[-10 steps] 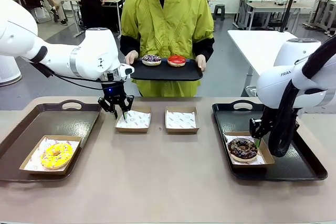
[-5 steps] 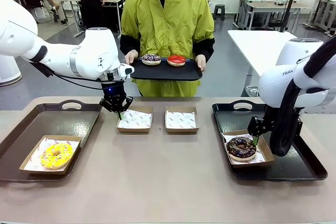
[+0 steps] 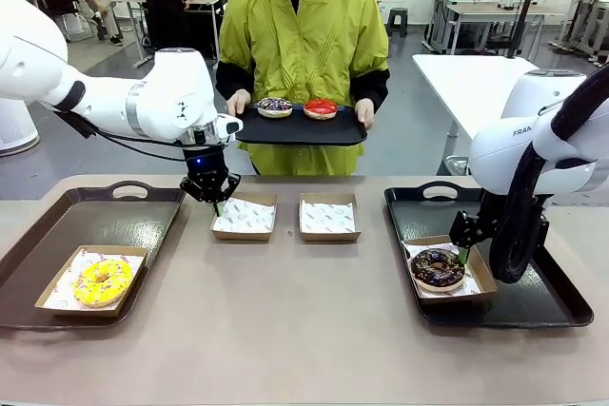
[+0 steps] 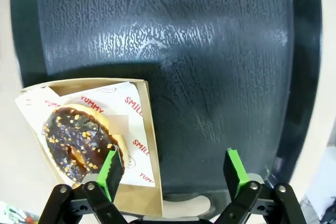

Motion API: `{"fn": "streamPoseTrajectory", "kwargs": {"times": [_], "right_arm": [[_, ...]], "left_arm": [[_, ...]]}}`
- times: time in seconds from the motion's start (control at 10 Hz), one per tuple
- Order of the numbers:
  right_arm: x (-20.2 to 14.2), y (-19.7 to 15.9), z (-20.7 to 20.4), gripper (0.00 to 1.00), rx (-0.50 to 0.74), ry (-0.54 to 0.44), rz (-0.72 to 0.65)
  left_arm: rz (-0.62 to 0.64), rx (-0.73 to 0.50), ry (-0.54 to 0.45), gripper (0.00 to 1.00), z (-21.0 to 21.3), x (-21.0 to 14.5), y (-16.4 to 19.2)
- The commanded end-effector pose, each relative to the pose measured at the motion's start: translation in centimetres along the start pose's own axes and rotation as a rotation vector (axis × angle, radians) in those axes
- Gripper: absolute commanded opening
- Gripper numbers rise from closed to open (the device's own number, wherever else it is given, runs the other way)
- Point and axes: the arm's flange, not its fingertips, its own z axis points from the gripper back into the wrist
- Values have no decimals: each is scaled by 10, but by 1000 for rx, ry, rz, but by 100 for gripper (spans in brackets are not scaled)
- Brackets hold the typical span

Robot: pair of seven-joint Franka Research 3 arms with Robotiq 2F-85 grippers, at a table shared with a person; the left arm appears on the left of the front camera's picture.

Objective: Individually package the donuts and arrange them on the tray.
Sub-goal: Place the picked Paper togo box on the Handle tray while simultaneously picking up another Paper togo box from the table with the other hand.

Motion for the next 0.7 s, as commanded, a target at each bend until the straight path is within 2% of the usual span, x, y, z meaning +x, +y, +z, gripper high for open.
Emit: {"fn": "streamPoseTrajectory", "kwargs": {"times": [0.0, 0.3, 0.5, 0.6], "right_arm": [[-14, -17, 18, 100, 104, 11, 8], [-45, -59, 49, 100, 243, 13, 15], [-69, -93, 63, 100, 428, 2, 84], [-82, -113, 66, 100, 564, -36, 137]], "left_arm": [[23, -4, 25, 0, 16, 1, -2], [13, 3, 22, 0, 52, 1, 1], [11, 16, 4, 0, 90, 4, -6], [10, 16, -22, 0, 112, 5, -11]]}}
